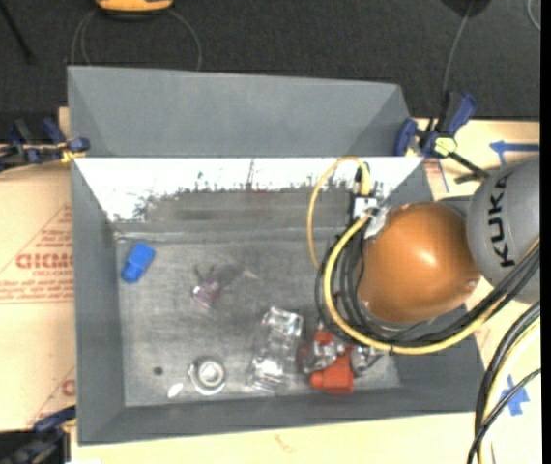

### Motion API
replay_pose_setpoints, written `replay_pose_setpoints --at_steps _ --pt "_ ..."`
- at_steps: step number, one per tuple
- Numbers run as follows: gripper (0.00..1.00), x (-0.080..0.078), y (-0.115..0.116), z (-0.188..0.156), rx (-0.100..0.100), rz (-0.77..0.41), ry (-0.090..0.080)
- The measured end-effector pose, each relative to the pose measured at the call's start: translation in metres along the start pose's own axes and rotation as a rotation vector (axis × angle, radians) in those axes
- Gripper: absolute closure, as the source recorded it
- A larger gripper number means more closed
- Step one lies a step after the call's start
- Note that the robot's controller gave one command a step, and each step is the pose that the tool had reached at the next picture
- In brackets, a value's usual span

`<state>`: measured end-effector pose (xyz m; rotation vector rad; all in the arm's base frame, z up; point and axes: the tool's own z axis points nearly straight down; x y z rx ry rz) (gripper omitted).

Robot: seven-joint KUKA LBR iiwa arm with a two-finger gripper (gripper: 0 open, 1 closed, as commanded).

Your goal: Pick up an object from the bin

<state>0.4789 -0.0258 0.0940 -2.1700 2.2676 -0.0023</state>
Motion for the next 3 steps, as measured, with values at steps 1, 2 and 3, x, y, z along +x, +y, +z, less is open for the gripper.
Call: replay_pose_setpoints --at_steps 1,2,3 --pt "1.0 0.0 -0.001 -0.033 0.0 0.004 0.0" --pt "1.0 0.0 -0.002 -0.041 0.0 0.01 -0.001" --pt "1.0 0.001 -0.002 -0.045 0.001 0.017 -0.001"
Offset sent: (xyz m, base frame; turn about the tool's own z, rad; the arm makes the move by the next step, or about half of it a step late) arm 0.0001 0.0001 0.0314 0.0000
